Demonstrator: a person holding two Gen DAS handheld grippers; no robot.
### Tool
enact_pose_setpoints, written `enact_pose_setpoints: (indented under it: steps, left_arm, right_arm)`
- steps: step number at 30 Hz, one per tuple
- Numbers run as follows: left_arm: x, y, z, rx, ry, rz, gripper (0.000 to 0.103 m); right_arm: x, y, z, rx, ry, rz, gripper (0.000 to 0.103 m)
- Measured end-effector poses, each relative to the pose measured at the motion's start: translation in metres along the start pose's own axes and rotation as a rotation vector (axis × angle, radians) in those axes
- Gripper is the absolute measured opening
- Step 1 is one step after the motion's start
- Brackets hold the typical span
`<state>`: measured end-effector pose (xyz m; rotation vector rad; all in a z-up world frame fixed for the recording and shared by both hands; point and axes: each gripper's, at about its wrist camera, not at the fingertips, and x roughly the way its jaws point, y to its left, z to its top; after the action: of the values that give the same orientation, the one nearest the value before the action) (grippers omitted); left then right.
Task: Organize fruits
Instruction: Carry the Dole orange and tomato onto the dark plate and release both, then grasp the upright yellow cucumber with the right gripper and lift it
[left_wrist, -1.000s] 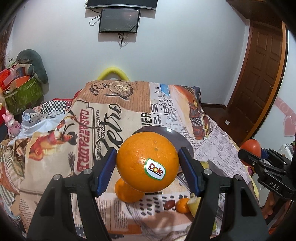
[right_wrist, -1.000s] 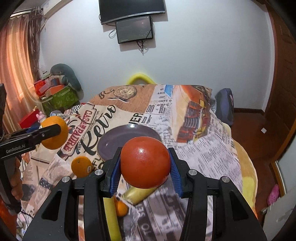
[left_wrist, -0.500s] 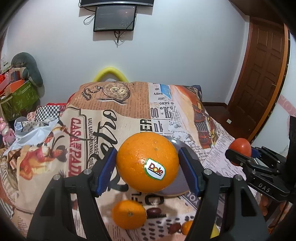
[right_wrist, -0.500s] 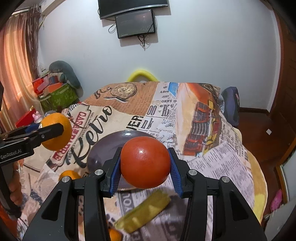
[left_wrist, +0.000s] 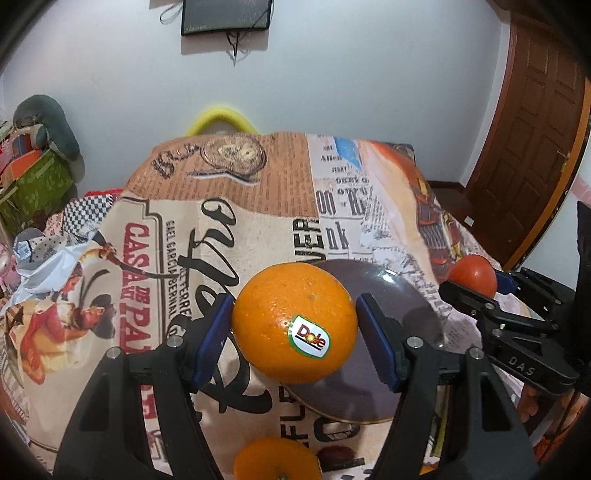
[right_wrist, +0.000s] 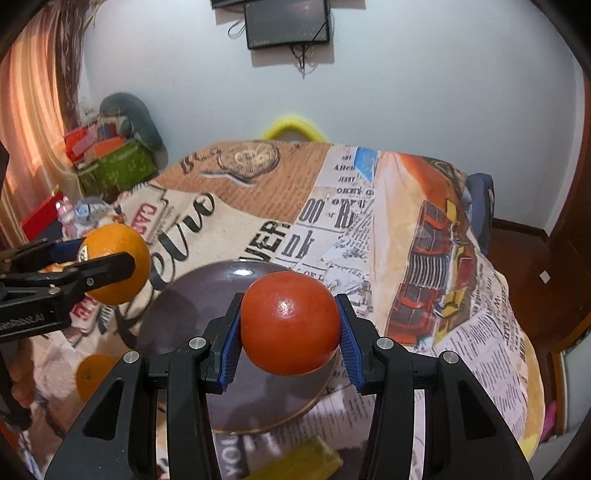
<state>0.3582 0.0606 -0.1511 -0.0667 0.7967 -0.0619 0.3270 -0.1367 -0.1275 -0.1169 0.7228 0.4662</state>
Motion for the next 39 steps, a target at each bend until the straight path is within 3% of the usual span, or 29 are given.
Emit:
enact_pose_setpoints:
  steps: [17, 25, 30, 39]
  left_arm:
    - [0.063, -0.001, -0.005, 0.03, 0.201, -0.047, 0.068]
    - [0.056, -0.011, -0.005, 0.083, 0.167, -0.039, 0.069]
    - [0.048, -0.007, -0.003, 0.065, 0.152, -0.026, 0.069]
    - [0.003, -0.002, -0.01, 0.047, 0.076, 0.006, 0.069]
  right_arm:
    - [0.058, 0.0, -0.012, -0.059, 0.217, 0.07, 0.043]
    - [0.064, 0.004, -0.018, -0.061, 0.243, 0.077, 0.044]
    - [0.05, 0.003, -0.014, -0.058, 0.191, 0.057, 0.065]
    - [-0.002, 0.006, -0.011, -0.036, 0.102, 0.034, 0.065]
